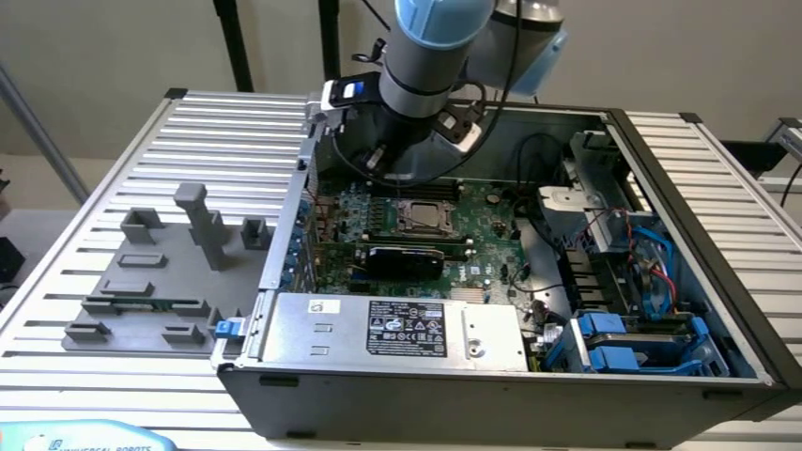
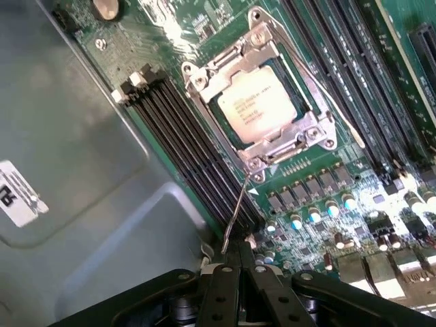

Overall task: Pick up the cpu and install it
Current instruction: 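Install the first cpu locking lever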

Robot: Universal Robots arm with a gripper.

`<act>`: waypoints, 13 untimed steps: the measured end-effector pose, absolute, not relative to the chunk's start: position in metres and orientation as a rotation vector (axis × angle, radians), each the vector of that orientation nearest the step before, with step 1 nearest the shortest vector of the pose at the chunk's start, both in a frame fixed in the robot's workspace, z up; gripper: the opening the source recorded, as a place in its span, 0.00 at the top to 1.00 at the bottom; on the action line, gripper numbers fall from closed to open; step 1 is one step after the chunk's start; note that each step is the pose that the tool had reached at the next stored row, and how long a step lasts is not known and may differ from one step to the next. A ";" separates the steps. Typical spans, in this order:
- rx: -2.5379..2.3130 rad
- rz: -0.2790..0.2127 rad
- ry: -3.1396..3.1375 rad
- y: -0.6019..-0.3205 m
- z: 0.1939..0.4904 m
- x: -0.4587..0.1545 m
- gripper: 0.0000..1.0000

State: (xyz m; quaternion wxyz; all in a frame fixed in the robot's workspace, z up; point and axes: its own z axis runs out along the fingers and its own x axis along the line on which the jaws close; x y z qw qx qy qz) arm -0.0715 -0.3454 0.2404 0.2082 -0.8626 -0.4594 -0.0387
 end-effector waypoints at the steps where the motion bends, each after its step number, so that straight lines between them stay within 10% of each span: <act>1: -2.400 -0.108 -1.278 -0.346 0.240 -0.068 0.89; 13: -2.393 -0.113 -1.276 -0.351 0.236 -0.039 0.89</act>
